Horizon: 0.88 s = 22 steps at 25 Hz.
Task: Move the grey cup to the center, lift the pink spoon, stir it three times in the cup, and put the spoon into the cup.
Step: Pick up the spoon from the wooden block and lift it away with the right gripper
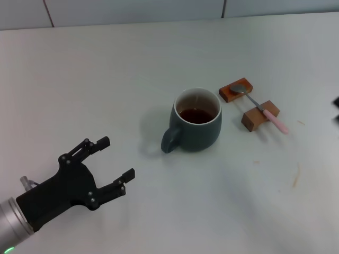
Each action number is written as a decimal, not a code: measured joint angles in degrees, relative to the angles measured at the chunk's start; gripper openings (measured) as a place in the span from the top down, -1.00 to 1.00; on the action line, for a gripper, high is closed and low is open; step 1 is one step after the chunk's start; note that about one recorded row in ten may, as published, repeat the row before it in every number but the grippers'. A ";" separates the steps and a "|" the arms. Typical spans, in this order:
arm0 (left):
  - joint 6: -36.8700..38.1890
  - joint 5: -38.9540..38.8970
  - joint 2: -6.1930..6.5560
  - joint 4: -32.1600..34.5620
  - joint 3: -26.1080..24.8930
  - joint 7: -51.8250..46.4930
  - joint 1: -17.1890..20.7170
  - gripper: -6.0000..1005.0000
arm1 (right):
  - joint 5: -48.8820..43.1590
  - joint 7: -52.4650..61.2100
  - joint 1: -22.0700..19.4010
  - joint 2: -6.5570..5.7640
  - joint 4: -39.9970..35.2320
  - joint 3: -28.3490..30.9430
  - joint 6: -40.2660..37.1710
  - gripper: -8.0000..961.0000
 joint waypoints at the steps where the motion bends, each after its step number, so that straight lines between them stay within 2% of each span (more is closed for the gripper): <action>1: 0.04 -0.08 0.01 -0.02 -0.11 -0.33 -0.02 -0.72 | 0.01 5.79 -0.61 -0.07 0.15 1.77 -0.14 -0.57; 6: 0.50 -0.28 0.13 0.09 -0.74 -1.81 0.02 -0.72 | 0.05 29.89 -3.48 0.34 0.31 8.49 2.66 -0.57; 9: 0.79 -0.31 0.23 0.24 -0.74 -1.59 0.02 -0.72 | -0.50 39.65 -3.81 0.42 0.13 9.03 7.62 -0.57; 11: 1.33 -0.33 0.42 0.32 -0.74 -1.50 -0.04 -0.72 | -1.71 43.15 -3.56 0.22 -0.02 8.58 10.92 -0.57; 12: 1.47 -0.34 0.50 0.47 -0.73 -1.04 -0.10 -0.72 | -3.81 45.53 -3.09 0.10 -0.02 8.37 15.18 -0.57; 17: 1.66 -0.39 0.50 0.55 -1.60 0.45 0.20 -0.72 | -9.20 48.84 -1.25 -0.27 0.79 8.40 22.75 -0.57; 22: 2.95 -0.44 0.59 0.44 -2.86 0.51 0.55 -0.72 | -11.52 49.41 0.72 0.51 1.05 8.44 26.70 -0.57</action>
